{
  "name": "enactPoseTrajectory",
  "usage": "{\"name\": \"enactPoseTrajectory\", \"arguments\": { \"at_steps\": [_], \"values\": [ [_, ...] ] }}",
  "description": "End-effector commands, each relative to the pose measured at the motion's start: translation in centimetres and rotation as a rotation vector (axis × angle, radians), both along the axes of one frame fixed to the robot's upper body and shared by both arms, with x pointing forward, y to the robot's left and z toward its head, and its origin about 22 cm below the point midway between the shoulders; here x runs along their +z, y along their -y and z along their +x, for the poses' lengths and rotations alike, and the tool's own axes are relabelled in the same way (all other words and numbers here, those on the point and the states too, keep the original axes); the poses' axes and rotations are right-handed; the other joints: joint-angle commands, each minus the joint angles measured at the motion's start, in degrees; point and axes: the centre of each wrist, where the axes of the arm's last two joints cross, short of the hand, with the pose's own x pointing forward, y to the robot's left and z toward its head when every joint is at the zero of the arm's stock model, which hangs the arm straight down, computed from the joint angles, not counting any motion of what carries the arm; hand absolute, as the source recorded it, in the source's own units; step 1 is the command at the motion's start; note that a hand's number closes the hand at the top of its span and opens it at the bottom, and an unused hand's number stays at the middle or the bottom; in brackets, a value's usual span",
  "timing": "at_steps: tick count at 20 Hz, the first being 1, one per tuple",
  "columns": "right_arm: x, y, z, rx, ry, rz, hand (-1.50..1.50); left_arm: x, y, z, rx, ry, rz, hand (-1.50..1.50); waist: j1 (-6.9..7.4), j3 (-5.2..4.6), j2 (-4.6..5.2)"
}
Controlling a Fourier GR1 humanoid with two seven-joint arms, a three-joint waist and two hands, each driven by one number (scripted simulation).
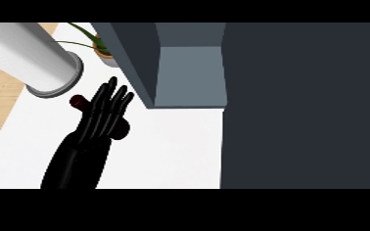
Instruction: Pick up the wine, place it into the cabinet and close the cabinet
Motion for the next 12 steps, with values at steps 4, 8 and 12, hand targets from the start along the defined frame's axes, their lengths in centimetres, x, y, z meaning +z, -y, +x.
{"name": "enactPoseTrajectory", "arguments": {
  "at_steps": [4,8,12],
  "values": [
    [3.2,0.5,-2.3,0.044,-0.043,0.001,-1.50,3.7,1.0,-2.4,-0.050,-0.032,-0.039,-1.50,0.38,0.00,-0.04],
    [3.9,-0.2,-2.2,0.044,-0.027,-0.008,-1.50,3.0,2.0,-3.0,-0.032,-0.012,-0.064,-1.50,0.40,-0.01,0.00],
    [4.5,1.0,-1.4,0.046,-0.023,0.009,-1.50,5.9,2.4,-3.4,-0.007,-0.029,-0.084,-1.50,0.36,0.02,0.00]
  ]
}}
